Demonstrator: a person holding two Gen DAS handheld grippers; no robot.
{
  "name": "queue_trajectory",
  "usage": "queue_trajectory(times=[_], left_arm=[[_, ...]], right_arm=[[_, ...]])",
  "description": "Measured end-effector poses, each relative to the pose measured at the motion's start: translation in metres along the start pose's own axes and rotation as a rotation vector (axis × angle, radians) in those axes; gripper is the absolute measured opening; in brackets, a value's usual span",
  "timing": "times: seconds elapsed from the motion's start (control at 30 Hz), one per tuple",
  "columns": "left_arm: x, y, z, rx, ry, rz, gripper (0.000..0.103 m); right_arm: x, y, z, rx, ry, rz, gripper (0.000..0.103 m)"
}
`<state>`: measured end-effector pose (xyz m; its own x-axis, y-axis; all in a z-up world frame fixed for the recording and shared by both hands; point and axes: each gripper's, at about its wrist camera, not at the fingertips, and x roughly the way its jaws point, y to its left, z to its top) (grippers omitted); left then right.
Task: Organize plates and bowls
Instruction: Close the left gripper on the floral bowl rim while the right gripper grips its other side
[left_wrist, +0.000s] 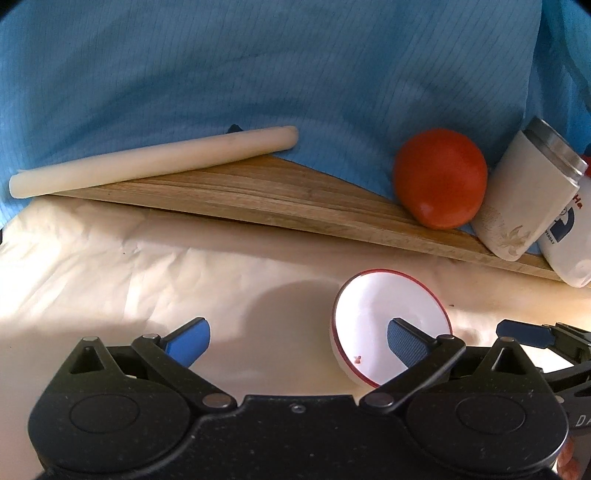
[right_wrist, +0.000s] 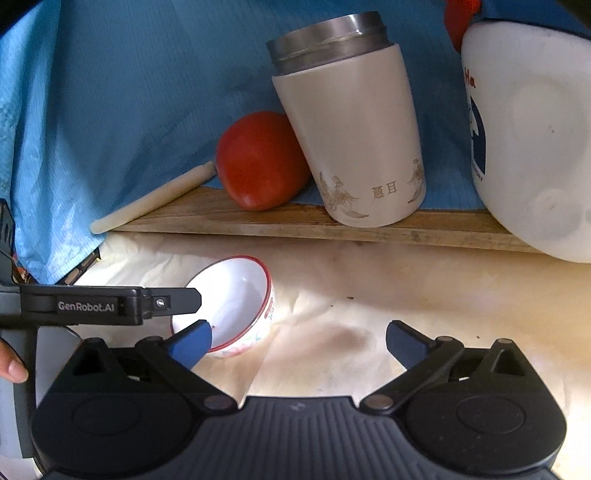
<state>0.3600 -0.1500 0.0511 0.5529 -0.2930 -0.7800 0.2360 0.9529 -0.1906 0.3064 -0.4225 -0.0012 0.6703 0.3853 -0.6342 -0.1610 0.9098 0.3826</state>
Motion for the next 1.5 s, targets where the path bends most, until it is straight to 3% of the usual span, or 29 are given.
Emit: queue_trajectory(times=[0.47, 0.7, 0.87, 1.0, 1.17, 1.3, 1.43, 1.5], left_arm=[[0.010, 0.000, 0.002, -0.026, 0.032, -0.008, 0.102], [0.013, 0.001, 0.000, -0.031, 0.047, -0.034, 0.086], [0.016, 0.001, -0.002, -0.046, 0.066, -0.064, 0.071], [0.017, -0.003, -0.003, -0.020, 0.078, -0.072, 0.049], [0.016, -0.005, -0.005, -0.020, 0.092, -0.085, 0.039], [0.014, -0.012, -0.007, -0.009, 0.095, -0.106, 0.024], [0.008, -0.028, -0.012, 0.066, 0.074, -0.079, 0.022], [0.006, -0.034, -0.011, 0.072, 0.072, -0.069, 0.019]], right_arm=[[0.014, -0.002, -0.004, 0.020, 0.017, -0.004, 0.102], [0.013, -0.002, -0.006, 0.000, 0.016, 0.058, 0.096], [0.013, -0.003, -0.004, 0.016, 0.007, 0.075, 0.082], [0.014, -0.009, -0.003, 0.053, 0.015, 0.122, 0.070], [0.015, -0.018, -0.001, 0.105, 0.040, 0.178, 0.056], [0.015, -0.021, 0.000, 0.128, 0.056, 0.212, 0.041], [0.014, -0.020, 0.000, 0.133, 0.073, 0.233, 0.023], [0.014, -0.019, -0.001, 0.131, 0.084, 0.231, 0.020]])
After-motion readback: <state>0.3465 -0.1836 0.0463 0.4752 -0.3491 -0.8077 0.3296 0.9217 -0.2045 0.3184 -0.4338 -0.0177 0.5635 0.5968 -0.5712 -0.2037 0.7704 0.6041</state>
